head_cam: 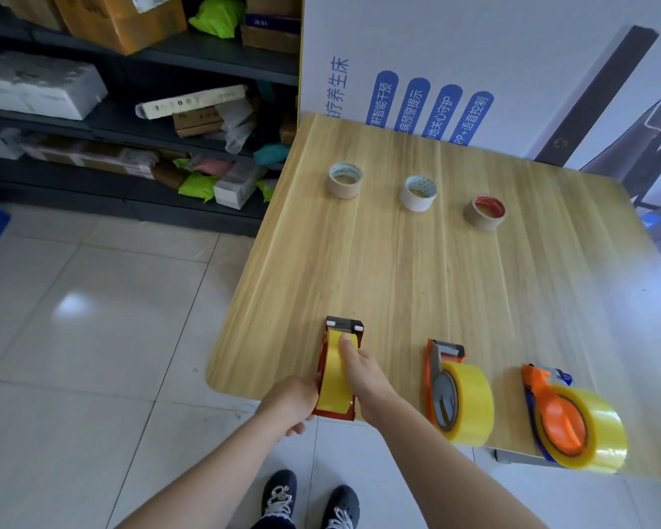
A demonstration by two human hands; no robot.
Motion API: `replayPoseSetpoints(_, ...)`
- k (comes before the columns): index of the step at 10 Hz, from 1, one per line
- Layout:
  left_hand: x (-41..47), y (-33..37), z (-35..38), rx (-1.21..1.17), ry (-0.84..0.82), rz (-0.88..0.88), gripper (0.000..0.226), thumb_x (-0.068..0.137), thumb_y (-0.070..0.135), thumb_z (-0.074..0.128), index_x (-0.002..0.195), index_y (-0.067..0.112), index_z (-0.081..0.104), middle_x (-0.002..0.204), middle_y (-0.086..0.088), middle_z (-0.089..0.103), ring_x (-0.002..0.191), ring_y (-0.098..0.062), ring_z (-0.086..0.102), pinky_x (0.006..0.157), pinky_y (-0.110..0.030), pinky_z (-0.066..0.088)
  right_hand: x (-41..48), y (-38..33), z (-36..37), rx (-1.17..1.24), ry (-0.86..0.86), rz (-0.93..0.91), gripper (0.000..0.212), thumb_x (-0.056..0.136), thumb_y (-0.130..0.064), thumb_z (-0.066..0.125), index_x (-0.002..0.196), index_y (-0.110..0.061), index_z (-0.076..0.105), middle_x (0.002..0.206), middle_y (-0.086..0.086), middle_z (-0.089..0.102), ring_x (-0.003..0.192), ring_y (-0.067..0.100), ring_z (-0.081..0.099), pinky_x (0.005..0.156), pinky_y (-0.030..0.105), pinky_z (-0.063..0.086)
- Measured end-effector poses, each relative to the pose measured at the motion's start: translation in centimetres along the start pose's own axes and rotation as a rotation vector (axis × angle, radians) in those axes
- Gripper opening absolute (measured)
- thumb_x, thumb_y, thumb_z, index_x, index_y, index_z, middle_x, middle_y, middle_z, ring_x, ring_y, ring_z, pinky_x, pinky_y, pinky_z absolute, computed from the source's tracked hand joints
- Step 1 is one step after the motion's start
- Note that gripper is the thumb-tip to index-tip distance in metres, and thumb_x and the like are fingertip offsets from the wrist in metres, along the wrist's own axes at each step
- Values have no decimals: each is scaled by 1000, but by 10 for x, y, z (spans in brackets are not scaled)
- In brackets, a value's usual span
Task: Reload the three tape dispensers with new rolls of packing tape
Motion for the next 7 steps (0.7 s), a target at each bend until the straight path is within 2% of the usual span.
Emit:
replayPoseSetpoints(1,-4,21,-21,218,133,153,41,89,43,36,68,17,60,81,-6,72,66,-25,60,64,-29,47,-1,0,-1,-25,9,-1,60,97,-59,31,121,-10,56,125,14,62,115,30,59,104,48,45)
replayPoseSetpoints(2,-9,41,-38,202,221,250,31,91,26,37,65,17,52,76,-6,63,74,-27,58,62,-29,43,-4,-6,-2,-102,12,-11,67,97,-60,28,135,-9,49,130,10,56,119,27,52,103,39,40)
replayPoseSetpoints(3,-14,60,-40,249,197,324,35,95,30,37,64,19,50,69,0,56,68,-22,54,58,-28,37,-8,-13,-5,-190,36,-30,72,98,-60,27,149,-10,31,150,13,41,137,32,38,107,42,34)
replayPoseSetpoints(4,-21,75,-46,359,204,369,36,94,32,37,61,21,47,66,1,54,66,-21,53,57,-27,37,-15,-22,-12,-304,61,-71,74,96,-63,28,146,-8,34,146,15,45,131,31,44,97,38,39)
replayPoseSetpoints(5,-29,90,-56,481,248,407,33,92,30,38,62,22,49,67,3,53,68,-21,54,57,-26,38,-22,-34,-24,-442,107,-112,67,96,-63,30,133,-10,46,127,11,58,114,26,54,87,35,43)
replayPoseSetpoints(6,-37,109,-64,607,289,458,26,92,25,40,76,19,59,75,2,59,71,-19,58,61,-28,45,-27,-51,-41,-637,184,-171,49,98,-51,39,124,-12,50,105,3,60,97,21,58,87,38,51)
replayPoseSetpoints(7,-46,128,-71,696,341,503,24,93,19,43,91,15,66,87,-1,65,80,-18,63,68,-31,52,-36,-72,-55,-820,257,-243,42,97,-47,45,127,-18,49,110,2,62,97,22,60,79,34,52)
Point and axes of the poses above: each hand's wrist, its own x-axis towards the middle knuckle, its own z-axis out of the palm, y = z × x, the point moved 9 cm from there along x, towards the middle knuckle
